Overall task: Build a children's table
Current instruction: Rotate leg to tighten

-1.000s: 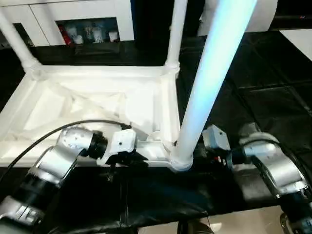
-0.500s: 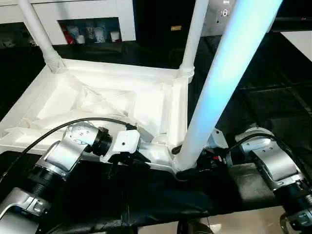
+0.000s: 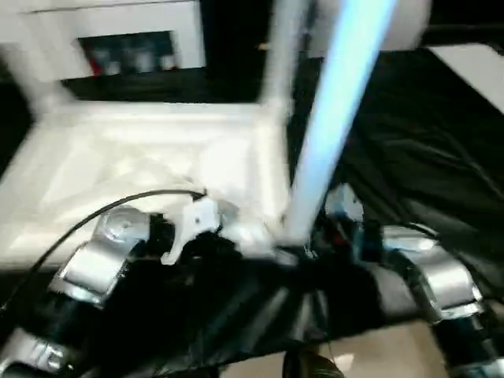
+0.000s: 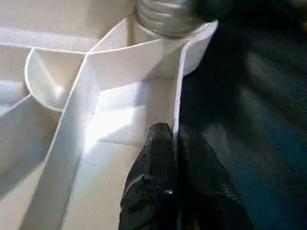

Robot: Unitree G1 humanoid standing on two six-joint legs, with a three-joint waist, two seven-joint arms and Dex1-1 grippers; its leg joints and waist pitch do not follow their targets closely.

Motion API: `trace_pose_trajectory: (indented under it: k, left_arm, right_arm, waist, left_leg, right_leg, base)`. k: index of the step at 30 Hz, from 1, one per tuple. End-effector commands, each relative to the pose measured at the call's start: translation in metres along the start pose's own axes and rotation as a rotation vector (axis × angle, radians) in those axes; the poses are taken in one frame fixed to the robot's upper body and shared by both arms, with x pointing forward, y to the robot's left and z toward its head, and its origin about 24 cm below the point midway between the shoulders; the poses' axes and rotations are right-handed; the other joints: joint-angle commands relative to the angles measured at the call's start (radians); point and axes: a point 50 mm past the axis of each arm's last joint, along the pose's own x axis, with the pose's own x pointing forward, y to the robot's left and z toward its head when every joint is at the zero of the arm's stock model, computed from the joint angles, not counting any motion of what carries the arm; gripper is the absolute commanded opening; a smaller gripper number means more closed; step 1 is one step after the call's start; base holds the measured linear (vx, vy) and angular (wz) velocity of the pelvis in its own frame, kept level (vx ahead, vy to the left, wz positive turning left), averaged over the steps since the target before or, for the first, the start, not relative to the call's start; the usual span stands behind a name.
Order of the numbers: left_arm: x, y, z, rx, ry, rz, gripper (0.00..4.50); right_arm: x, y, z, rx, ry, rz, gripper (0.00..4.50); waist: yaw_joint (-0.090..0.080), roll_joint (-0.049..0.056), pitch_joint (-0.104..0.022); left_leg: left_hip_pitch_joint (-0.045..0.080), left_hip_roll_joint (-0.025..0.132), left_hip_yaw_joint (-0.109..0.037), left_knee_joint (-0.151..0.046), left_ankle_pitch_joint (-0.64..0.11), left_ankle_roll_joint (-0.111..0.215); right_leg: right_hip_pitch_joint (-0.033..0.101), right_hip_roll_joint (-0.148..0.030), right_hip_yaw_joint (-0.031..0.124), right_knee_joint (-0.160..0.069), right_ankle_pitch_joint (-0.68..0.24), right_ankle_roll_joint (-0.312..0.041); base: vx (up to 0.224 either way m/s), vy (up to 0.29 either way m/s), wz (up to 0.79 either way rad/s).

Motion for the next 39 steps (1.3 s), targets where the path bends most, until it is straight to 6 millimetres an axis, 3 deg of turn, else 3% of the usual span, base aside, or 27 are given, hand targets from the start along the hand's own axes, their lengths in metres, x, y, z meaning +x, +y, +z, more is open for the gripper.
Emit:
trace_pose_trajectory:
  k: [1, 7, 10, 11, 12, 13, 17, 21, 24, 29, 32, 33, 37, 38, 39]
  left_arm:
    - [0.014, -0.005, 0.018, -0.044, -0.087, 0.115, 0.0]
    - [0.032, -0.005, 0.037, -0.121, -0.13, 0.279, 0.0]
    - [0.043, -0.003, 0.051, -0.153, -0.149, 0.4, 0.0]
    - [0.052, -0.004, 0.06, -0.156, -0.161, 0.446, 0.0]
    - [0.055, -0.004, 0.063, -0.15, -0.162, 0.452, 0.0]
    - [0.059, -0.005, 0.066, -0.145, -0.16, 0.457, 0.0]
    - [0.059, -0.006, 0.066, -0.108, -0.134, 0.443, 0.0]
    - [0.047, -0.006, 0.053, -0.089, -0.091, 0.405, 0.0]
    - [0.033, -0.005, 0.036, -0.049, -0.052, 0.35, 0.0]
    - [0.014, -0.004, 0.019, 0.01, -0.005, 0.26, 0.0]
    - [0.008, -0.004, 0.014, 0.037, -0.001, 0.199, 0.0]
    - [0.004, -0.006, 0.01, 0.045, 0.006, 0.132, 0.0]
    - [0.0, -0.009, 0.003, 0.128, 0.02, -0.035, 0.0]
    - [0.0, -0.009, 0.003, 0.128, 0.02, -0.035, 0.0]
    - [-0.001, -0.01, 0.0, 0.144, 0.031, -0.117, 0.0]
  right_arm:
    - [0.03, 0.016, -0.008, 0.127, -0.007, -0.015, 2.74]
    - [0.054, 0.015, -0.003, 0.225, -0.046, -0.217, 2.74]
    - [0.068, 0.014, 0.001, 0.276, -0.057, -0.349, 2.74]
    - [0.075, 0.014, 0.003, 0.263, -0.071, -0.418, 2.74]
    - [0.076, 0.014, 0.004, 0.248, -0.077, -0.438, 2.74]
    - [0.078, 0.014, 0.006, 0.227, -0.083, -0.466, 3.29]
    - [0.08, 0.017, 0.009, 0.209, -0.107, -0.464, 3.5]
    - [0.067, 0.013, 0.011, 0.147, -0.147, -0.476, 3.9]
    - [0.045, 0.005, 0.01, 0.067, -0.157, -0.43, 4.31]
    - [0.015, -0.004, 0.011, -0.059, -0.137, -0.318, 4.43]
    - [0.004, -0.007, 0.013, -0.091, -0.133, -0.261, 4.43]
    - [-0.005, -0.009, 0.014, -0.129, -0.12, -0.193, 4.43]
    - [-0.019, -0.006, 0.015, -0.209, -0.061, -0.005, 4.43]
    - [-0.019, -0.006, 0.015, -0.209, -0.061, -0.005, 4.43]
    - [-0.022, -0.002, 0.011, -0.233, -0.005, 0.104, 4.43]
  waist:
    - [0.004, -0.005, -0.052]
    - [-0.011, -0.002, -0.055]
    - [-0.014, -0.001, -0.059]
    - [-0.013, -0.007, -0.068]
    - [-0.014, -0.005, -0.065]
    - [-0.011, -0.005, -0.068]
    - [-0.007, -0.003, -0.074]
    - [-0.008, 0.002, -0.075]
    - [-0.011, 0.004, -0.075]
    - [-0.008, 0.008, -0.075]
    - [0.005, 0.01, -0.074]
    - [0.008, 0.005, -0.076]
    - [0.022, 0.008, -0.075]
    - [0.027, 0.007, -0.076]
    - [0.029, 0.004, -0.075]
  left_leg:
    - [0.012, 0.056, -0.036, -0.079, -0.246, 0.021]
    - [0.015, 0.053, -0.031, -0.075, -0.205, 0.032]
    - [0.015, 0.051, -0.029, -0.071, -0.173, 0.037]
    - [0.013, 0.048, -0.028, -0.067, -0.153, 0.046]
    - [0.013, 0.05, -0.026, -0.066, -0.134, 0.053]
    - [0.014, 0.048, -0.026, -0.064, -0.127, 0.057]
    - [0.006, 0.045, -0.026, -0.059, -0.08, 0.092]
    - [0.006, 0.046, -0.027, -0.059, -0.099, 0.096]
    - [0.009, 0.048, -0.026, -0.058, -0.113, 0.092]
    - [0.011, 0.049, -0.026, -0.056, -0.117, 0.101]
    - [0.016, 0.052, -0.025, -0.056, -0.125, 0.106]
    - [0.018, 0.051, -0.024, -0.054, -0.12, 0.109]
    - [0.021, 0.054, -0.023, -0.054, -0.118, 0.118]
    - [0.022, 0.054, -0.024, -0.053, -0.123, 0.119]
    - [0.021, 0.053, -0.023, -0.053, -0.124, 0.119]
  right_leg:
    - [0.045, -0.084, 0.049, -0.081, -0.362, -0.195]
    - [0.04, -0.078, 0.052, -0.086, -0.322, -0.192]
    - [0.042, -0.075, 0.052, -0.083, -0.244, -0.205]
    - [0.049, -0.075, 0.05, -0.079, -0.207, -0.208]
    - [0.043, -0.074, 0.051, -0.078, -0.172, -0.216]
    - [0.046, -0.075, 0.051, -0.076, -0.158, -0.217]
    - [0.057, -0.071, 0.048, -0.062, -0.029, -0.228]
    - [0.06, -0.074, 0.046, -0.063, -0.04, -0.233]
    - [0.06, -0.072, 0.046, -0.064, -0.052, -0.233]
    - [0.06, -0.071, 0.045, -0.059, -0.03, -0.252]
    - [0.056, -0.071, 0.046, -0.059, -0.047, -0.254]
    - [0.057, -0.069, 0.046, -0.058, -0.041, -0.258]
    - [0.054, -0.07, 0.046, -0.053, -0.032, -0.265]
    - [0.054, -0.072, 0.046, -0.055, -0.04, -0.263]
    - [0.053, -0.072, 0.046, -0.055, -0.045, -0.266]
  base:
    - [0.0, 0.0, 0.0]
    - [0.0, 0.0, 0.0]
    - [0.0, 0.0, 0.0]
    - [0.0, 0.0, 0.0]
    - [0.0, 0.0, 0.0]
    - [0.0, 0.0, 0.0]
    - [0.0, 0.0, 0.0]
    - [0.0, 0.0, 0.0]
    - [0.0, 0.0, 0.0]
    - [0.0, 0.0, 0.0]
    - [0.0, 0.0, 0.0]
    - [0.0, 0.0, 0.0]
    - [0.0, 0.0, 0.0]
    - [0.0, 0.0, 0.0]
    - [0.0, 0.0, 0.0]
